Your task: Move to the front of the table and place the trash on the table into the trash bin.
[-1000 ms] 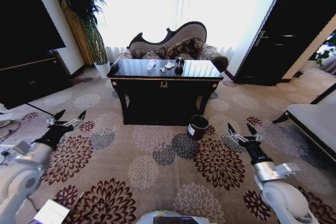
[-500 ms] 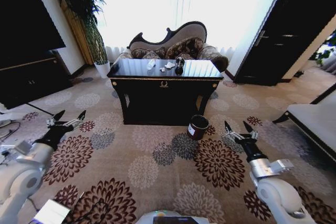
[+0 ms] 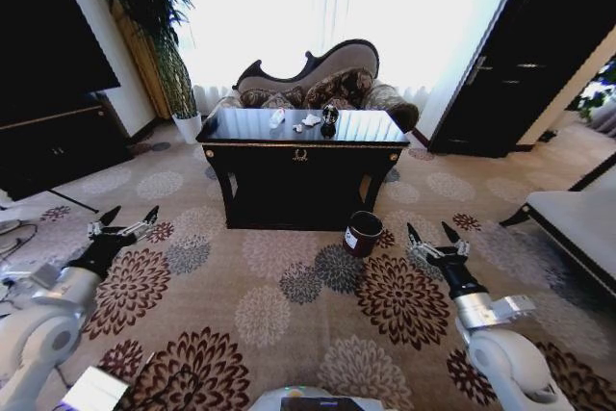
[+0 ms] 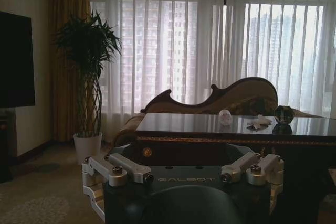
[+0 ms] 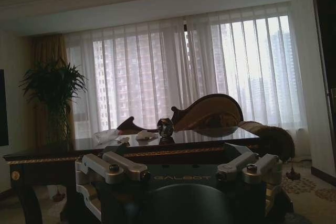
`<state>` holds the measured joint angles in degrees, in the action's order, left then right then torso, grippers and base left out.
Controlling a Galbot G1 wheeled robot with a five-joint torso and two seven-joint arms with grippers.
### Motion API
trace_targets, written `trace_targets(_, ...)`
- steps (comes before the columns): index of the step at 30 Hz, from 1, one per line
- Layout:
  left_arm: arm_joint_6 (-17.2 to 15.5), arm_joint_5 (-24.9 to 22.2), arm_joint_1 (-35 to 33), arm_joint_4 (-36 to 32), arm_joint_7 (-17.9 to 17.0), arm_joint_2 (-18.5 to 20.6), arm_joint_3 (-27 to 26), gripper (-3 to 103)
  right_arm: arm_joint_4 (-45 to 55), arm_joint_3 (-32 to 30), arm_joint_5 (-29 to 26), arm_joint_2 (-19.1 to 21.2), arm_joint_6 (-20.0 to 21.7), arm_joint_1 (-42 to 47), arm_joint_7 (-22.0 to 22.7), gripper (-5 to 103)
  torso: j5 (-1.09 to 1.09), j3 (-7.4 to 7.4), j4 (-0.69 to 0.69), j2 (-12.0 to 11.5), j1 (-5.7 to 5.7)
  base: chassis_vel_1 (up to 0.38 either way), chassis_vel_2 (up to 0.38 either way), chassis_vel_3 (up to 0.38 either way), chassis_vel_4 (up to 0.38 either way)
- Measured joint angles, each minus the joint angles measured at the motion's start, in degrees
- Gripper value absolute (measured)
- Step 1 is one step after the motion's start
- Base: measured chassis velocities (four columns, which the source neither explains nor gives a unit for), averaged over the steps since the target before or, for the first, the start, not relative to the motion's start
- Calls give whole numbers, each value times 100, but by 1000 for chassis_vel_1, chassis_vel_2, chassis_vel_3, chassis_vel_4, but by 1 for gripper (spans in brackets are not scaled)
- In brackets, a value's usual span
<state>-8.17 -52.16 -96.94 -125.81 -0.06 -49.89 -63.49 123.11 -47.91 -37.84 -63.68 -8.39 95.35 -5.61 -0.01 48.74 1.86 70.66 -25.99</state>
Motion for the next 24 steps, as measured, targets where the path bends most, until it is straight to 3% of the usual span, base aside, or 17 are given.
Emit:
trace_targets(7,0,17,1,-16,8,9,23,97,-6,28,-3,-49,-13,8,-36,100,-1,1,1,0,-1,-134,136,137,-134)
trace_targets(24,17,57,-64,-39,37,-98,26,97,44,80,20,-66,-16,20,-55,100,-2,2,1,-2,-4,-241,240,252,-235)
